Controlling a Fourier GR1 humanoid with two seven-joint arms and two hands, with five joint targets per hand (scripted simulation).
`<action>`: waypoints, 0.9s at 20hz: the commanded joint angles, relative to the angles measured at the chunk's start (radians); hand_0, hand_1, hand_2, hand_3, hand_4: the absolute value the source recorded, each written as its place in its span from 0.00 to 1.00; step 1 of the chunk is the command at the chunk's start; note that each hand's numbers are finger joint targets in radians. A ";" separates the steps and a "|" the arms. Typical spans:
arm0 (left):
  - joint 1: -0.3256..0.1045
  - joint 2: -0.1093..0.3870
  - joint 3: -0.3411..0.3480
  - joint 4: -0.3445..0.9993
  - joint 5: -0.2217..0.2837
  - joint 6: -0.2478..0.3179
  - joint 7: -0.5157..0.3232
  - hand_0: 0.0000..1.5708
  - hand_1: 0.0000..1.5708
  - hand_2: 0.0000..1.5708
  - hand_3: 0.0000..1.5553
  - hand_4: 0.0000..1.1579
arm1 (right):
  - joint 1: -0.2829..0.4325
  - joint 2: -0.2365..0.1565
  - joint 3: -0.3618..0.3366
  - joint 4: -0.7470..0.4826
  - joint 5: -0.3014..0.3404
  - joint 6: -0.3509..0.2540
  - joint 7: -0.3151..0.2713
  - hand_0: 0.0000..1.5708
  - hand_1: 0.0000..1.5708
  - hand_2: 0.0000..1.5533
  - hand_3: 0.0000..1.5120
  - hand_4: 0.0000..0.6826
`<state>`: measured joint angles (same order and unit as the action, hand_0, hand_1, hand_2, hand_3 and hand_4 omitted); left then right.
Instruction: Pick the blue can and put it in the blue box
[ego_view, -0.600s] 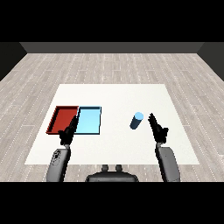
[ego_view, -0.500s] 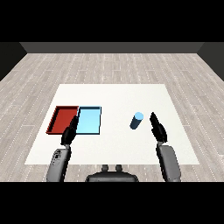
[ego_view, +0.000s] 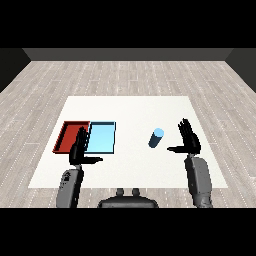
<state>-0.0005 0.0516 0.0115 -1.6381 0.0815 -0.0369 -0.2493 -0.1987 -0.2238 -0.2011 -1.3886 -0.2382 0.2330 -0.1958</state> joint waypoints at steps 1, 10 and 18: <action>0.068 -0.030 -0.005 -0.037 0.029 -0.034 -0.144 0.00 0.00 0.00 0.00 0.00 | -0.058 -0.030 -0.048 0.042 -0.088 0.087 -0.038 0.00 0.00 0.00 0.00 0.00; -0.028 -0.014 0.037 0.074 0.058 -0.062 -0.174 0.00 0.00 0.00 0.00 0.00 | -0.069 -0.035 -0.063 0.232 -0.040 0.136 -0.214 0.00 0.00 0.00 0.00 0.00; 0.002 -0.001 0.052 0.094 0.061 -0.079 -0.198 0.00 0.00 0.00 0.00 0.00 | -0.175 -0.088 -0.093 0.368 -0.092 0.179 -0.132 0.00 0.00 0.00 0.00 0.00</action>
<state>0.0018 0.0392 0.0528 -1.5794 0.1376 -0.0926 -0.4174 -0.3328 -0.2890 -0.2739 -1.0712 -0.2843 0.3747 -0.3682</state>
